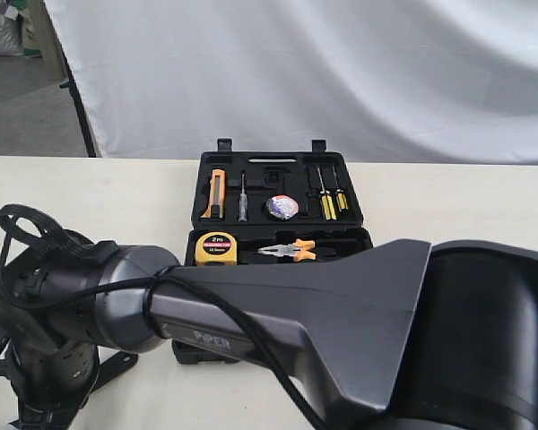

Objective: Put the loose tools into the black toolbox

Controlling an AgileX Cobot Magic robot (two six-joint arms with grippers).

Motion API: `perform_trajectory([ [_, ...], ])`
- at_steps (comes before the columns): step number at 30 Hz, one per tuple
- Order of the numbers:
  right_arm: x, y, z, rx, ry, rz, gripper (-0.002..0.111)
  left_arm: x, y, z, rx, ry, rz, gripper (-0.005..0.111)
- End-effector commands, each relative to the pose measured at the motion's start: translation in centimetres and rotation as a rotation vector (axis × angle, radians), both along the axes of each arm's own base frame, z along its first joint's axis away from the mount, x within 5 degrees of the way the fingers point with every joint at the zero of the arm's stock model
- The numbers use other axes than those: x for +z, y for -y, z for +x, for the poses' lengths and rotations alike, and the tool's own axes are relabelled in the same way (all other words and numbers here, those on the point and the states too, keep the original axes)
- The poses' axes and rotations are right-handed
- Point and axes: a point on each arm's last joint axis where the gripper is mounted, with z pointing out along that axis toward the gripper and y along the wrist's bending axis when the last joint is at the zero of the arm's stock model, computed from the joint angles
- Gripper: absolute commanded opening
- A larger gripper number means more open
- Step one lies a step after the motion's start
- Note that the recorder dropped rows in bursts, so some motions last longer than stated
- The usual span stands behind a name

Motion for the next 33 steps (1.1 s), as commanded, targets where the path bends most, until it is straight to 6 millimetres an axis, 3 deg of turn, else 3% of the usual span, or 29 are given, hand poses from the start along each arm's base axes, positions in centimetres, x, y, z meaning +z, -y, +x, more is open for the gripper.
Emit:
perform_trajectory([
  [1, 0.5, 0.1, 0.0, -0.011, -0.004, 0.009, 0.0, 0.2, -0.1, -0.1, 0.026, 0.013, 0.002, 0.001],
  [11, 0.9, -0.5, 0.0, -0.069, -0.008, 0.09, 0.001, 0.2, -0.1, -0.1, 0.026, 0.013, 0.002, 0.001],
  [14, 0.9, -0.6, 0.1, -0.07, -0.009, 0.096, 0.018, 0.2, -0.1, -0.1, 0.026, 0.013, 0.002, 0.001],
  [18, 1.1, -1.0, -0.2, -0.101, -0.05, 0.155, 0.055, 0.2, -0.1, -0.1, 0.026, 0.013, 0.002, 0.001],
  [20, 1.2, -1.3, -0.4, -0.118, -0.082, 0.193, 0.063, 0.2, -0.1, -0.1, 0.026, 0.013, 0.002, 0.001],
  [26, 1.3, -1.9, -0.9, -0.144, -0.172, 0.265, 0.064, 0.2, -0.1, -0.1, 0.026, 0.013, 0.002, 0.001],
  [33, -1.7, -2.1, -0.9, -0.132, -0.181, 0.216, 0.064, 0.2, -0.1, -0.1, 0.026, 0.013, 0.002, 0.001],
])
